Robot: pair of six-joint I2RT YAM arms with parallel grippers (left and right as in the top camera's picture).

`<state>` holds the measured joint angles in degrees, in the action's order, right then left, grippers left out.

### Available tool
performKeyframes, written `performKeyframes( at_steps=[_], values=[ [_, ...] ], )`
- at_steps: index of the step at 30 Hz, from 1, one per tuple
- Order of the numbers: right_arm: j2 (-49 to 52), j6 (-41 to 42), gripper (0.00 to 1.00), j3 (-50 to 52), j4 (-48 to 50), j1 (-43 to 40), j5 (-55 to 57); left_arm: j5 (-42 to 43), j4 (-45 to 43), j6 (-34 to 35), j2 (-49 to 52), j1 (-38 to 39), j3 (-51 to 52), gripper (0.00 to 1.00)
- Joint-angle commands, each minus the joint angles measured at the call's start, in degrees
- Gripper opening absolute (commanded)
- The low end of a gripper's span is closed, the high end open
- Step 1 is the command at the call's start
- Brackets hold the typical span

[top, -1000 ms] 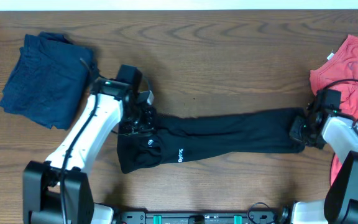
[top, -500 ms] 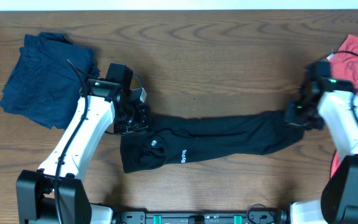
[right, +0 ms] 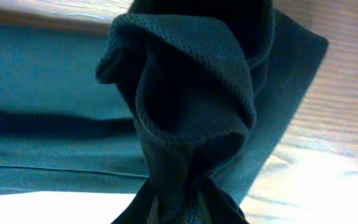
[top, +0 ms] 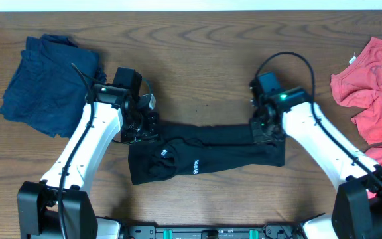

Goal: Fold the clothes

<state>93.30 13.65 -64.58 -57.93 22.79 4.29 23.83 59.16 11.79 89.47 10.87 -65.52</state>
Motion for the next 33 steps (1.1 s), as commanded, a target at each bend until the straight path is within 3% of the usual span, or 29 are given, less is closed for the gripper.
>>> performKeyframes(
  at_steps=[1, 8, 9, 10, 12, 20, 24, 28, 33],
  values=[
    [0.1, 1.6, 0.16, 0.8, 0.5, 2.5, -1.3, -0.5, 0.3, -0.3, -0.7, -0.2, -1.0, 0.19],
    [0.1, 1.6, 0.20, 0.8, 1.7, 5.7, -3.7, -0.5, 0.3, -0.3, -0.7, -0.2, -1.0, 0.19],
    [0.1, 1.6, 0.24, 0.8, 1.7, 6.0, -3.9, -0.5, 0.3, -0.3, -0.7, -0.2, -1.0, 0.19],
    [0.1, 1.5, 0.37, 0.8, 1.8, 6.2, -4.7, -0.5, 0.3, -0.3, -0.7, -0.2, -1.0, 0.19],
    [0.1, 1.5, 0.50, 0.8, 2.0, 6.5, -6.1, -0.5, 0.3, -0.3, -0.7, -0.2, -1.0, 0.19],
    [0.1, 1.3, 0.51, 0.8, 3.3, 6.4, -5.1, -0.7, 1.2, -0.4, -0.7, -0.2, -1.0, 0.21],
    [0.1, 2.3, 0.52, 0.8, 2.3, 6.4, 2.6, -5.0, 3.0, -0.3, -0.6, -0.2, -0.9, 0.42],
    [0.1, 2.2, 0.55, 0.9, 2.7, 6.3, 3.4, -6.7, 3.6, -0.3, -0.6, -0.2, -0.3, 0.63],
    [0.1, 2.2, 0.60, 0.9, 3.1, 6.0, 3.3, -9.6, 1.7, -0.2, -0.6, -0.2, 2.1, 0.78]
  ],
)
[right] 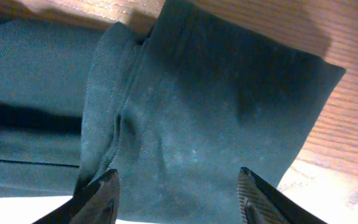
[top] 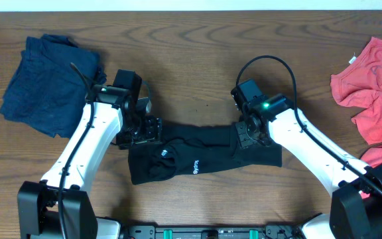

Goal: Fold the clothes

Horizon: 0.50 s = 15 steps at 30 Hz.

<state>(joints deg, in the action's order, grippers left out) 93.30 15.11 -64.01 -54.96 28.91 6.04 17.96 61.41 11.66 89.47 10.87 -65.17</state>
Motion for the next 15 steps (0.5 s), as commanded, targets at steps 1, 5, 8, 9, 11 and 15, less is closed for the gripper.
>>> performKeyframes(
  at_steps=[1, 5, 8, 9, 11, 15],
  values=[
    [0.1, 0.7, 0.60, 0.3, 0.1, -0.1, 1.5, -5.1, -1.2, 0.4, -0.6, -0.2, 2.5, 0.80],
    [0.1, 0.7, 0.61, 0.4, 0.1, -0.1, 1.5, -5.6, -4.6, 0.9, -0.6, -0.2, 5.8, 0.89],
    [0.1, 0.7, 0.61, 0.4, 0.1, -0.1, 1.5, -5.6, -6.8, 1.0, -0.2, -0.2, 8.2, 0.90],
    [0.1, 0.7, 0.61, 0.4, 0.1, -0.1, 1.5, -5.6, -7.8, 1.0, 0.0, -0.2, 9.1, 0.91],
    [0.1, 0.7, 0.61, 0.4, 0.1, -0.1, 1.5, -5.6, -10.6, 0.9, 0.3, -0.2, 11.4, 0.94],
    [0.1, 0.7, 0.61, 0.4, 0.1, -0.1, 1.5, -5.4, -17.2, 0.9, 0.6, -0.2, 16.7, 0.96]
  ],
)
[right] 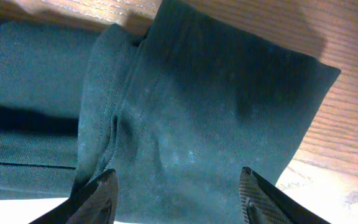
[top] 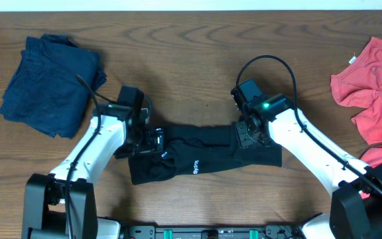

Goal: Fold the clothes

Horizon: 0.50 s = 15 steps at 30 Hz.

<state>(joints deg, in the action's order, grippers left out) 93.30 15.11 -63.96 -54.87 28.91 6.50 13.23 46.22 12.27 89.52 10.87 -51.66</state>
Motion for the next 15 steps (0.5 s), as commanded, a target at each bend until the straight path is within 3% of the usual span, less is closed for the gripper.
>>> performKeyframes(
  at_steps=[1, 10, 15],
  values=[
    [0.1, 0.7, 0.61, 0.4, 0.0, -0.1, 1.0, -0.4, -3.3, 0.3, 0.7, -0.2, 4.3, 0.96],
    [0.1, 0.7, 0.61, 0.4, 0.0, -0.1, 1.0, -0.2, -9.2, 1.2, 2.3, -0.2, 9.9, 0.93],
    [0.1, 0.7, 0.61, 0.4, 0.0, -0.1, 1.0, 0.9, -9.9, 1.2, 2.4, -0.2, 9.9, 0.47]
  ],
)
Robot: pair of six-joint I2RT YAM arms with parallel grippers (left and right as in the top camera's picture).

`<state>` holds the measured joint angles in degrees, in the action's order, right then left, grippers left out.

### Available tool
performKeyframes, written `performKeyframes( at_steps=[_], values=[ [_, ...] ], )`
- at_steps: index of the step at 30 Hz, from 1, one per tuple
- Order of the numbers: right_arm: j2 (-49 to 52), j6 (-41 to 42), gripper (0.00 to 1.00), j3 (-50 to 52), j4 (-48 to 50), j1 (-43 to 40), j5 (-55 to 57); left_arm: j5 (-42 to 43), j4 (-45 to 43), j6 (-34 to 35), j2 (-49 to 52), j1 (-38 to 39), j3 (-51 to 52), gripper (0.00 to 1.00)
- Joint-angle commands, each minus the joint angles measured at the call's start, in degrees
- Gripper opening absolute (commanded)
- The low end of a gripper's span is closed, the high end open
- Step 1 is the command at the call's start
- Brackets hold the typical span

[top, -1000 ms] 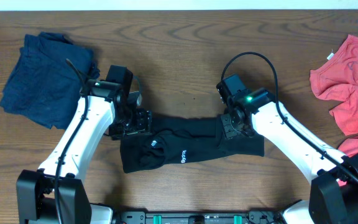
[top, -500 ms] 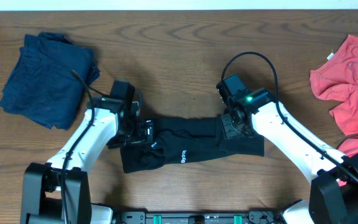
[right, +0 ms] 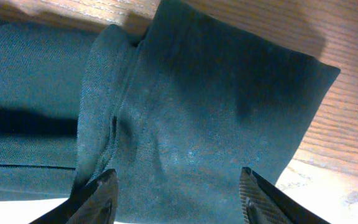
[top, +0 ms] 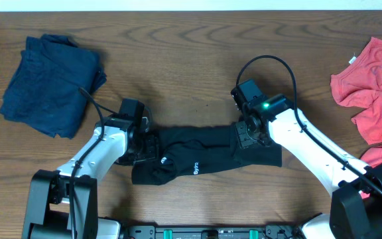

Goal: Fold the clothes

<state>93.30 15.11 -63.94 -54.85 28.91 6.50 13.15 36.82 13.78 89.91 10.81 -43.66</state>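
A black garment (top: 204, 156) lies across the middle of the table, its right end folded back over itself. My right gripper (top: 247, 136) hangs just above that folded end and is open. In the right wrist view its fingertips (right: 95, 199) stand wide apart over the flat dark cloth (right: 216, 112), with nothing between them. My left gripper (top: 146, 146) is at the garment's left end and low on the cloth. It appears shut on the cloth's edge, though its fingers are hard to make out from above.
A folded navy garment (top: 45, 83) lies at the back left of the wooden table (top: 191, 53). A crumpled red garment (top: 377, 79) lies at the right edge, running down towards the front right corner.
My left gripper has shifted slightly towards the front, and the garment's left end has shifted a little with it. The right gripper has stayed open above the folded right end.
My right gripper first held the garment's right end bunched up above the cloth. A second later that end lay folded flat and the gripper was open. Meanwhile my left gripper moved step by step from the garment's upper left corner towards the front.
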Motion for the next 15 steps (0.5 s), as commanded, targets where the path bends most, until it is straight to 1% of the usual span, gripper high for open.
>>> performKeyframes(
  at_steps=[1, 4, 5, 6, 8, 12, 15],
  values=[
    [0.1, 0.7, 0.61, 0.4, -0.1, -0.1, 1.0, 1.5, -0.7, -0.3, 2.1, -0.1, 1.9, 0.41],
    [0.1, 0.7, 0.61, 0.4, -0.2, -0.1, 1.0, 2.3, -1.2, -0.4, 2.1, -0.1, 1.9, 0.22],
    [0.1, 0.7, 0.60, 0.4, -0.2, -0.1, 1.0, 2.2, -1.2, -0.4, 2.1, -0.1, 1.9, 0.19],
    [0.1, 0.7, 0.60, 0.4, -0.2, -0.1, 1.0, 2.2, -1.4, -0.4, 2.0, -0.2, 1.9, 0.10],
    [0.1, 0.7, 0.59, 0.4, -0.2, -0.1, 1.0, 2.2, -1.4, -0.4, 2.0, -0.2, 1.3, 0.06],
    [0.1, 0.7, 0.56, 0.4, -0.2, -0.1, 1.1, 1.0, 1.7, -0.4, 1.3, -1.6, -2.6, 0.06],
    [0.0, 1.5, 0.53, 0.3, -0.2, -0.9, 2.1, -2.9, 6.3, -0.4, 0.4, -3.5, -6.8, 0.06]
  ],
)
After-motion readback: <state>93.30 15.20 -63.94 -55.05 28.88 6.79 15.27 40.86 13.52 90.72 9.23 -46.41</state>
